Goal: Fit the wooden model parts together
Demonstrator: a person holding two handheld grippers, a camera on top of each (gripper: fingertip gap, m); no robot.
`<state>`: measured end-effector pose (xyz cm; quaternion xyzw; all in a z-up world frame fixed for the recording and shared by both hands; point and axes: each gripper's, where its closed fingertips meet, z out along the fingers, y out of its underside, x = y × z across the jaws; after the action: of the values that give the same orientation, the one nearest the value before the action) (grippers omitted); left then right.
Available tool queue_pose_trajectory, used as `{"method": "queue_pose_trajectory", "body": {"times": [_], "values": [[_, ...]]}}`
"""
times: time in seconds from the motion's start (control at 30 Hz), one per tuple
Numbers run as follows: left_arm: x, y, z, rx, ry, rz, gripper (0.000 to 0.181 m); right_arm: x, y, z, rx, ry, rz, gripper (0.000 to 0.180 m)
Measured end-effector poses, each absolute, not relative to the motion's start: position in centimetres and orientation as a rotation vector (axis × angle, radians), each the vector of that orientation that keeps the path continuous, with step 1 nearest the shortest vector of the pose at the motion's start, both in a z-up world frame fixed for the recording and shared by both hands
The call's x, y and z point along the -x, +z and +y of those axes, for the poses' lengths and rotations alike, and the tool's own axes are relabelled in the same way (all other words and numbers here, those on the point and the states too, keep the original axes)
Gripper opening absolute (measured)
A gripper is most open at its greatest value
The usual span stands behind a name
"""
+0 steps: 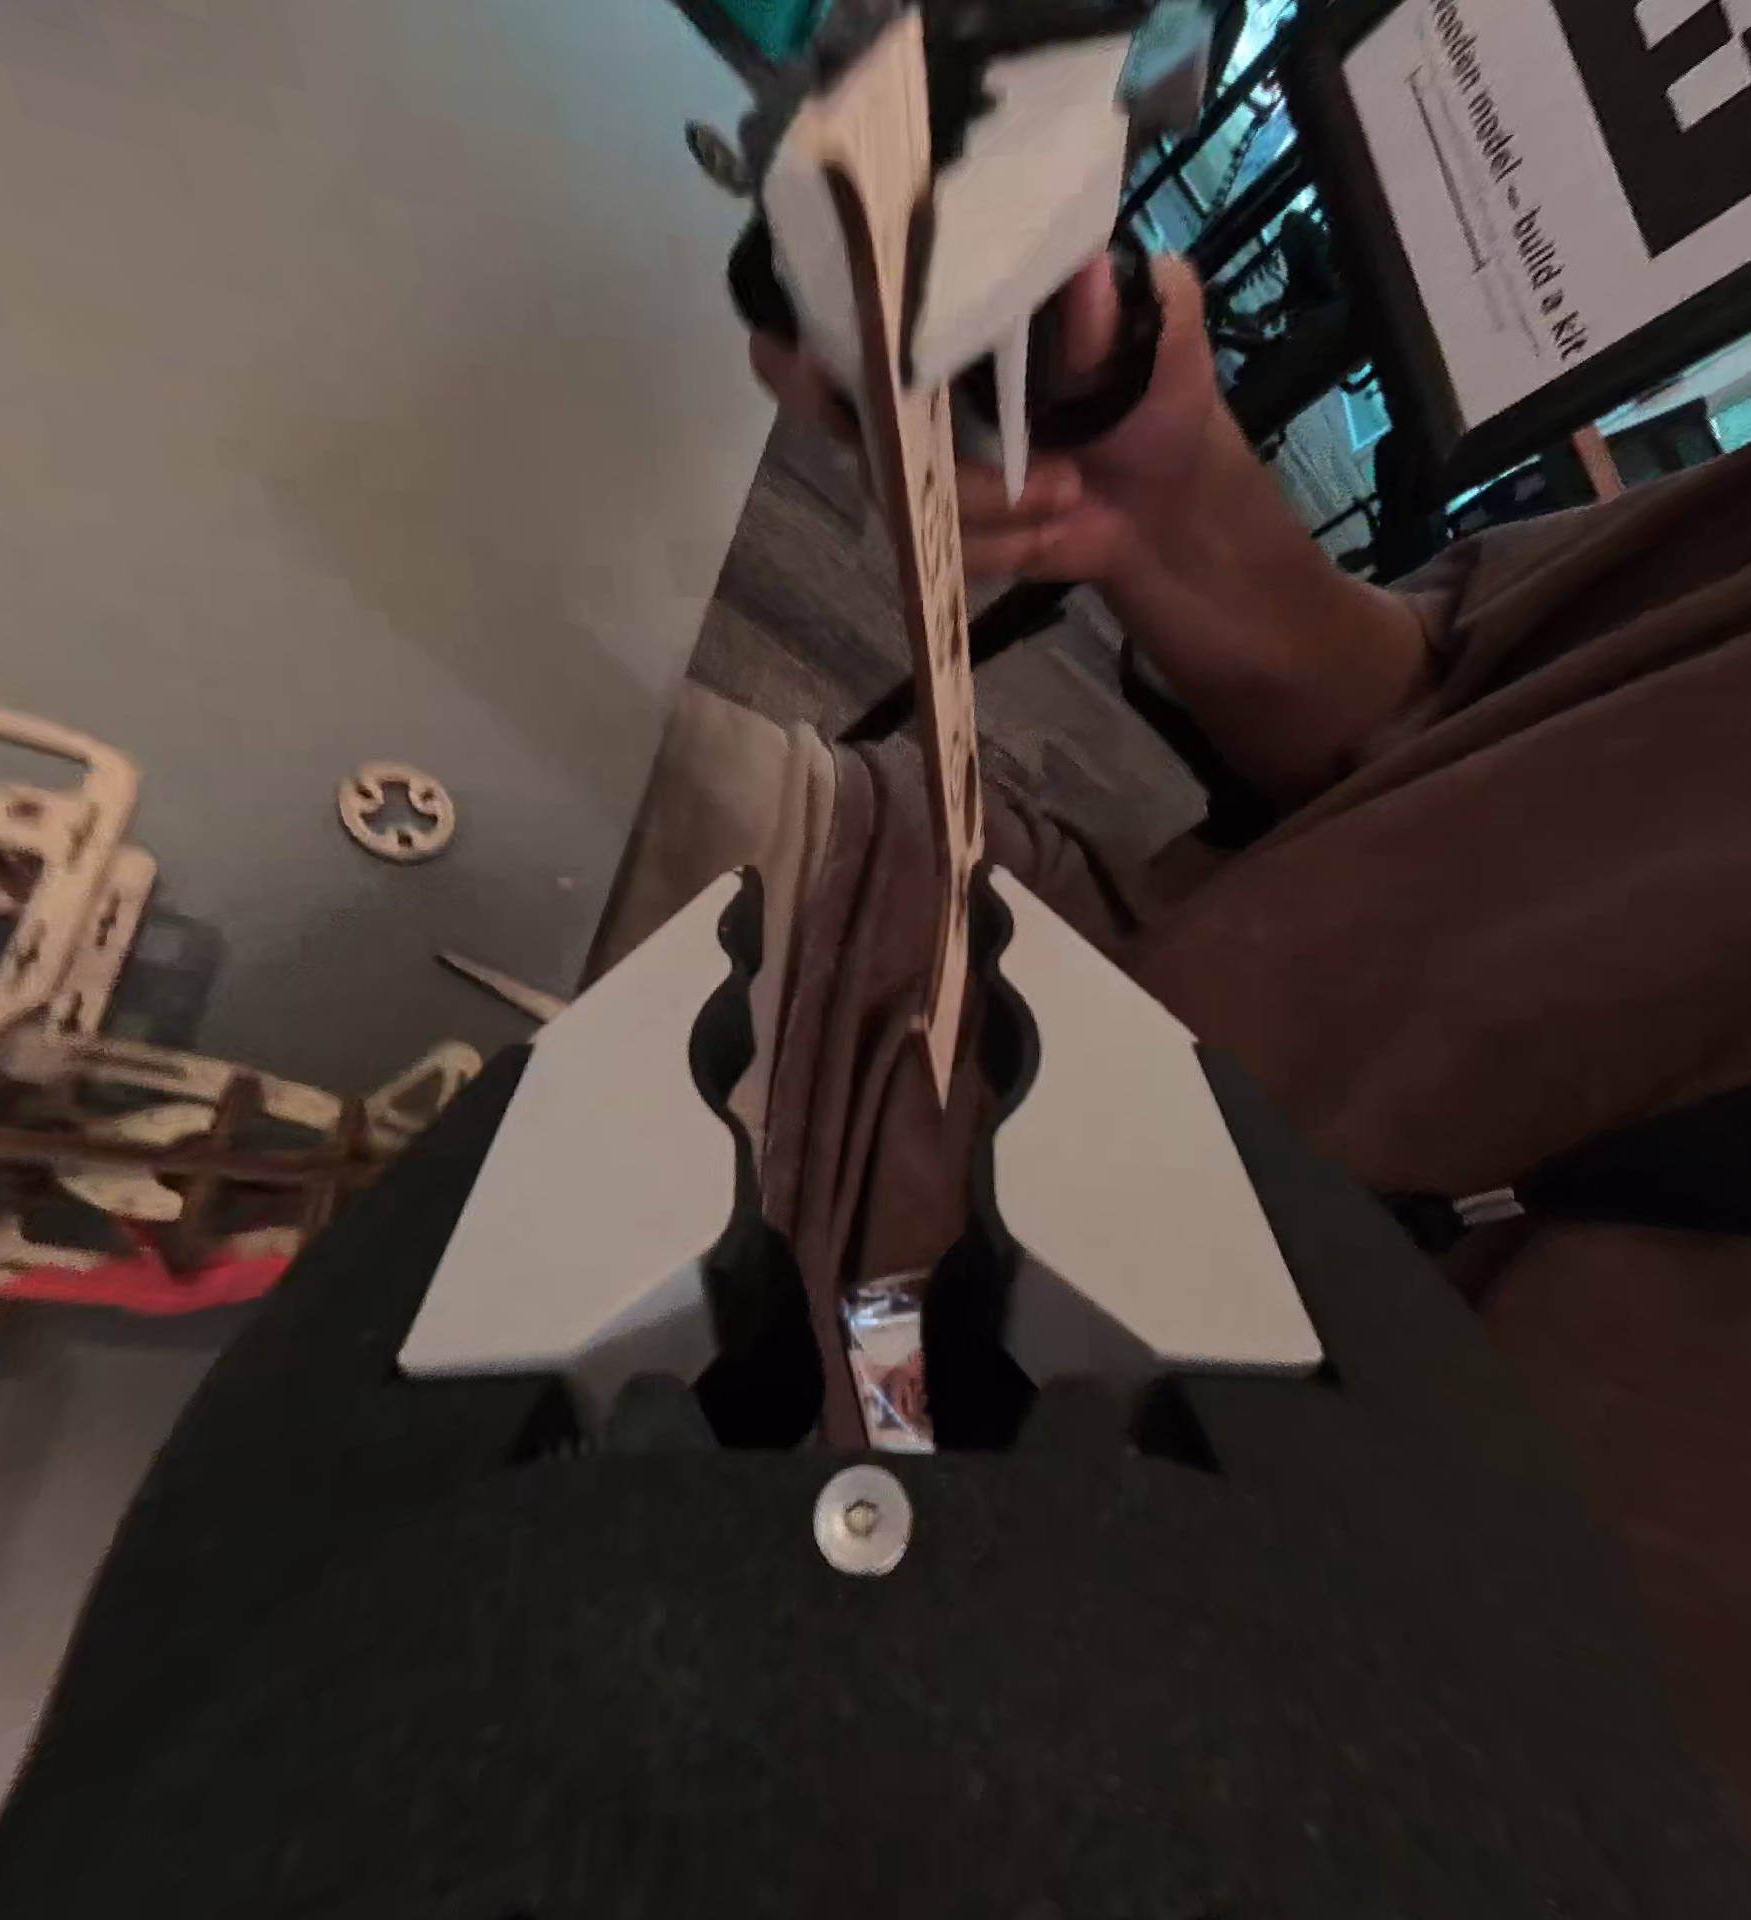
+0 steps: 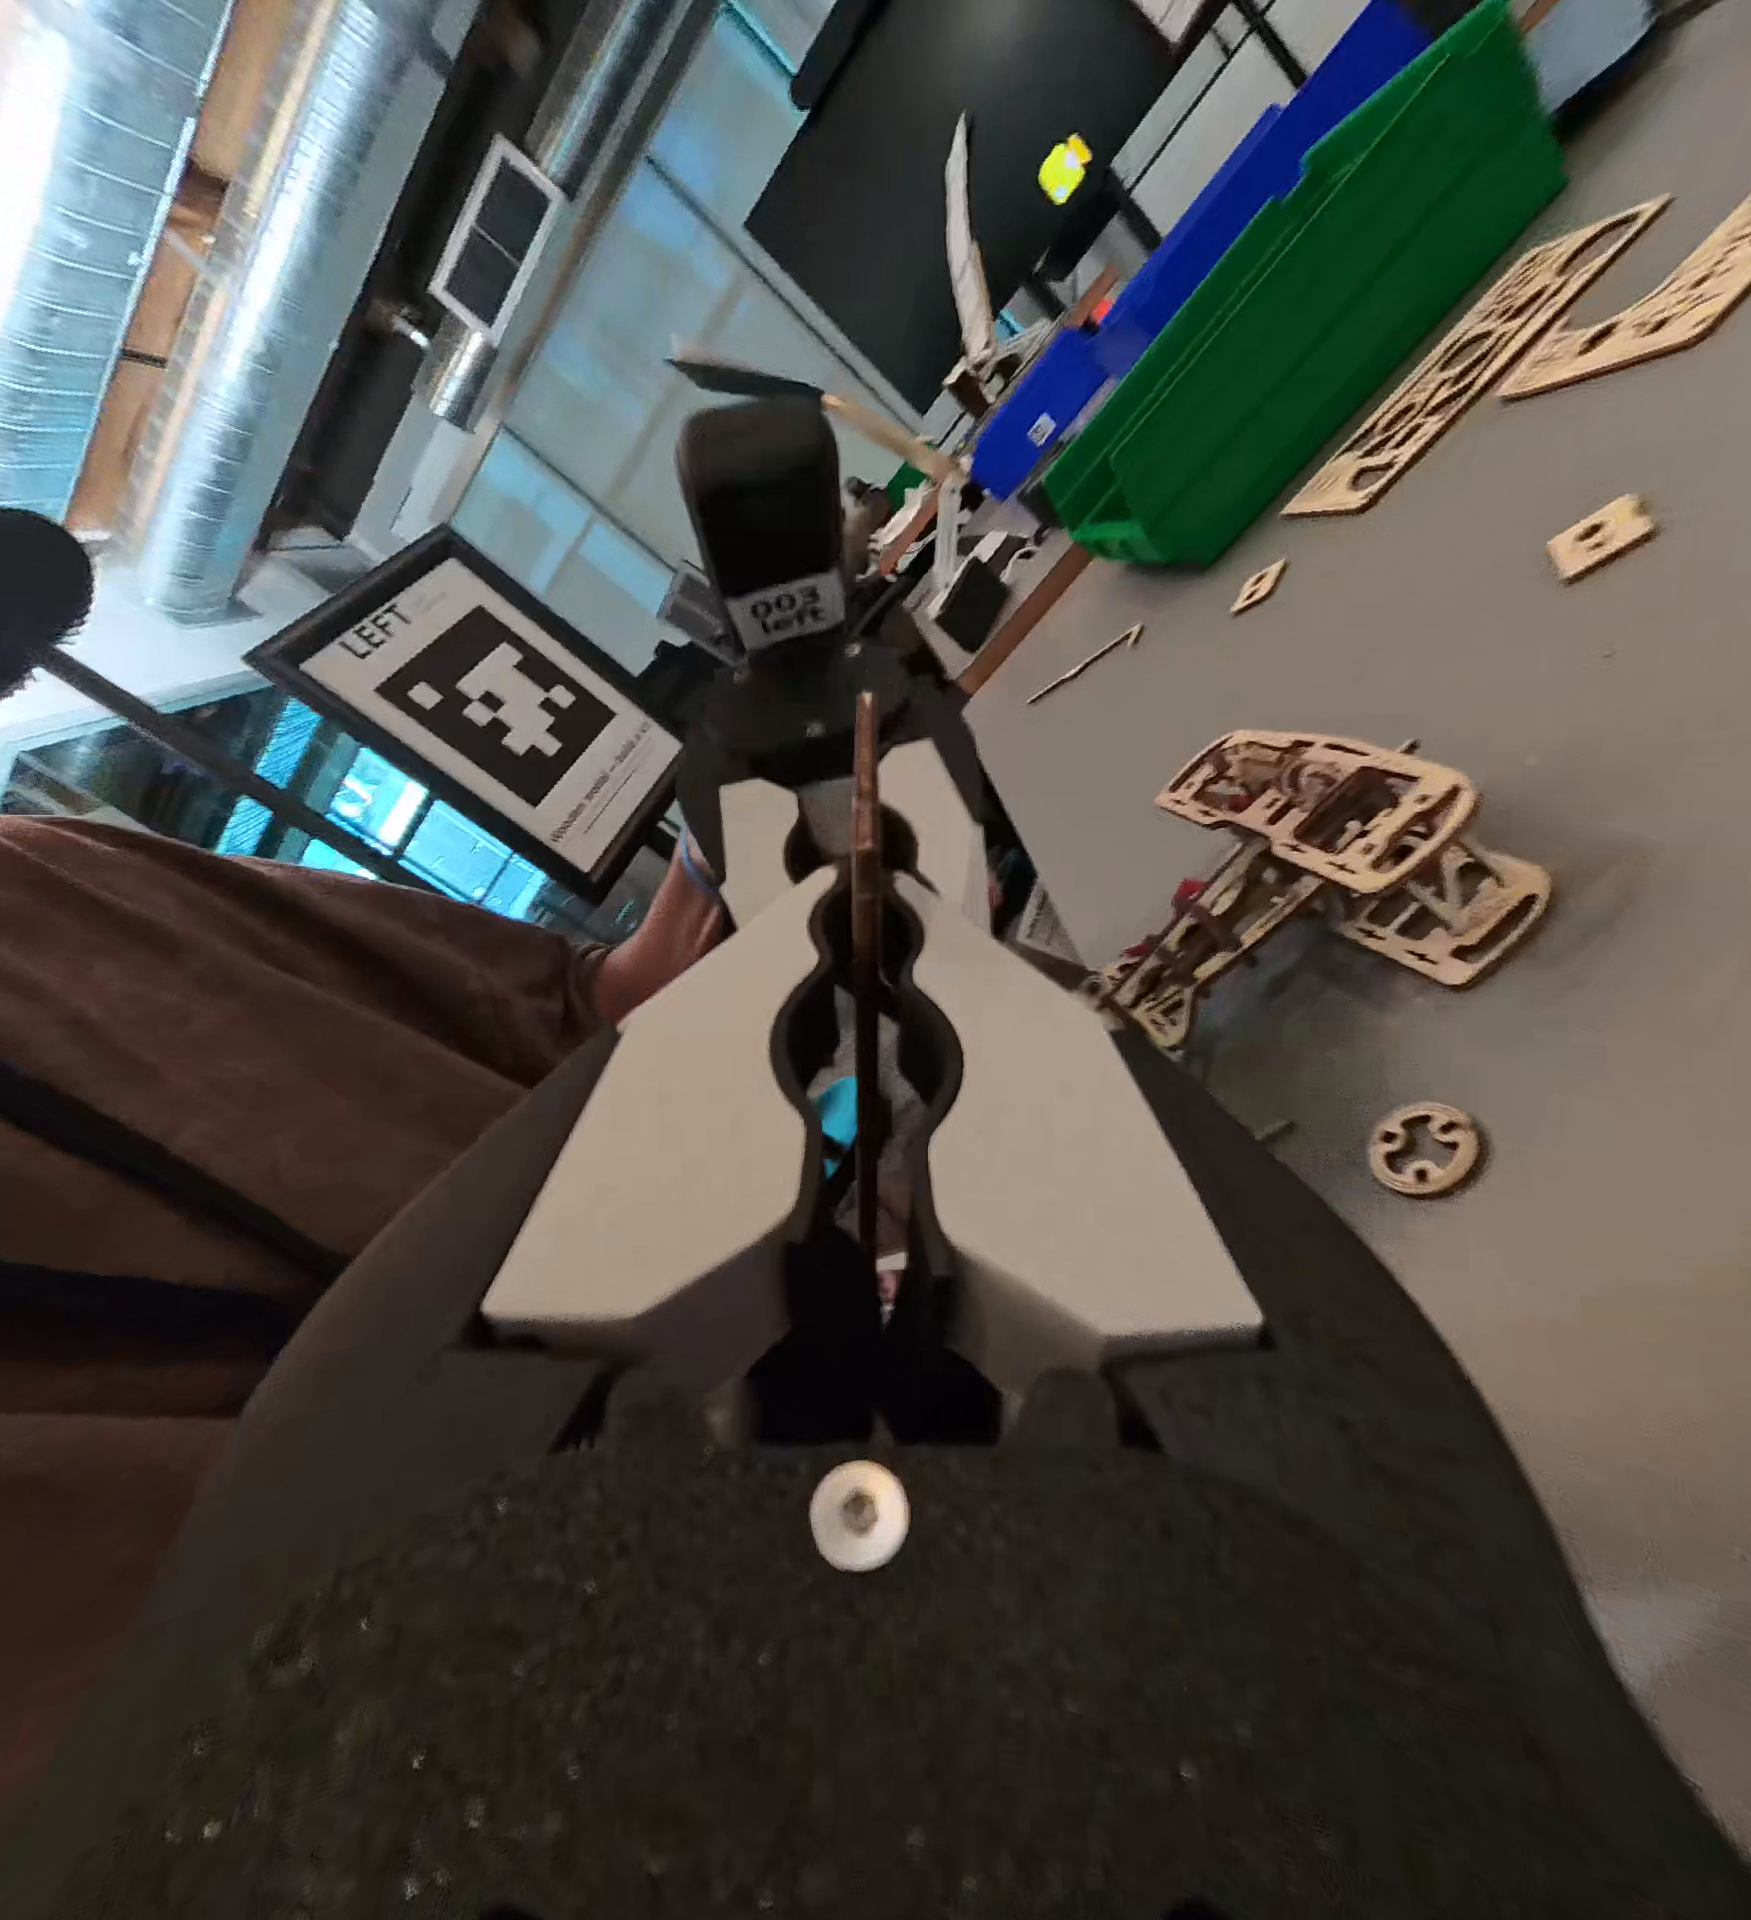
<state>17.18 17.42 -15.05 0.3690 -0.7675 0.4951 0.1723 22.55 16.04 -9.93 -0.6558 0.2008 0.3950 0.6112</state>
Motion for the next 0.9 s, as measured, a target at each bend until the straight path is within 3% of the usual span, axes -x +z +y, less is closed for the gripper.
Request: {"method": "queue_pose_trajectory", "body": {"times": [0.13, 0.17, 0.2, 0.23, 0.37, 0.6, 0.9], "values": [[-18.4, -14.3, 14.2, -0.988, 1.469, -2.124, 0.037, -21.3, -10.1, 17.1, 1.519, 0.944, 0.441, 0.002], [-18.7, -14.3, 13.6, -0.995, 1.496, -2.083, 0.029, -21.2, -10.3, 17.3, 1.528, 0.933, 0.438, 0.002], [-18.9, -14.0, 13.1, -0.984, 1.540, -2.028, 0.007, -21.2, -10.3, 17.5, 1.532, 0.917, 0.438, 0.002], [-19.2, -13.7, 12.9, -1.000, 1.595, -1.975, 0.002, -21.4, -10.3, 17.5, 1.525, 0.895, 0.443, 0.002], [-20.3, -14.2, 13.3, -1.140, 1.663, -1.800, 0.002, -22.6, -10.7, 17.5, 1.546, 0.764, 0.480, 0.014], [-20.1, -15.0, 13.4, -1.174, 1.670, -1.818, 0.000, -22.5, -12.0, 18.4, 1.620, 0.661, 0.508, 0.010], [-20.8, -17.2, 13.8, -1.225, 1.636, -2.202, 0.005, -22.6, -13.6, 18.6, 1.719, 0.502, 0.465, 0.013]]}}
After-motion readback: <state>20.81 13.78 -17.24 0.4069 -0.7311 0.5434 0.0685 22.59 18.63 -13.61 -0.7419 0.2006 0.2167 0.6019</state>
